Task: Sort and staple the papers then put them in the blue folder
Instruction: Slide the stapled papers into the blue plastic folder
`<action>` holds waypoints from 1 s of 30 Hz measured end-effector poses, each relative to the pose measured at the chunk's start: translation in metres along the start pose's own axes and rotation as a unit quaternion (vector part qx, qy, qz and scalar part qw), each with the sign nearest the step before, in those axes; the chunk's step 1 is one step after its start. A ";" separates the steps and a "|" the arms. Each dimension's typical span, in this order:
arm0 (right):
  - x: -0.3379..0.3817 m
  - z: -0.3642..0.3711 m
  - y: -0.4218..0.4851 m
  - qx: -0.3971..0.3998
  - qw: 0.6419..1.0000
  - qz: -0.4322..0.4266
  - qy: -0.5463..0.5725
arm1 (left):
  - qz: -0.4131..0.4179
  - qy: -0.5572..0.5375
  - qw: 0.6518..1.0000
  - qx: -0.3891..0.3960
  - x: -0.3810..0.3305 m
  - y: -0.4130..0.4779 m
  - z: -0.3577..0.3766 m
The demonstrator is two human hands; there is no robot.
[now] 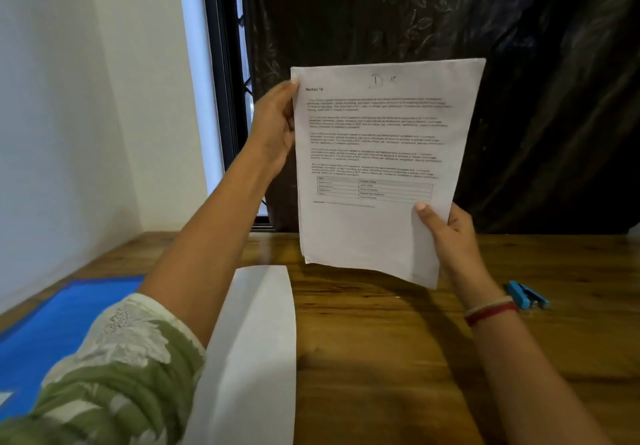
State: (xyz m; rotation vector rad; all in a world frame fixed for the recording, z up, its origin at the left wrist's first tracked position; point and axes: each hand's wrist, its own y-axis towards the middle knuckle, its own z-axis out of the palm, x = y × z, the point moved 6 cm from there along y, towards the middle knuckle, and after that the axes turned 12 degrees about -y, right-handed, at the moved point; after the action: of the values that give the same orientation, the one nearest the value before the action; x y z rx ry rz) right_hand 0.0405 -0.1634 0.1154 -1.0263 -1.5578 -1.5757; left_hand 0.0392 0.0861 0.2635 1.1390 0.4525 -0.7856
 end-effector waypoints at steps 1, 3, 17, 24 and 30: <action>-0.002 0.001 -0.001 0.002 1.000 0.011 0.012 | -0.021 0.046 0.999 0.001 0.006 -0.008 -0.004; -0.005 0.007 -0.003 0.016 0.999 0.031 0.036 | -0.066 0.139 0.988 0.006 0.023 -0.027 -0.015; -0.038 0.046 -0.021 0.064 0.993 0.098 -0.025 | -0.113 0.115 0.971 -0.175 0.092 -0.103 -0.071; -0.019 0.055 -0.026 0.102 0.991 0.086 -0.005 | -0.125 0.157 0.966 -0.163 0.067 -0.108 -0.066; -0.003 0.066 -0.033 0.183 0.980 0.078 -0.013 | -0.225 0.225 0.938 -0.139 0.021 -0.119 -0.081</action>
State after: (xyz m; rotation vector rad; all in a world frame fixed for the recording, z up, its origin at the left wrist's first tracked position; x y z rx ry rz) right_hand 0.0167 -0.0966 0.0957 -0.9386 -1.6631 -1.1195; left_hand -0.0310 0.1309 0.1442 0.9530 1.2035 -0.8180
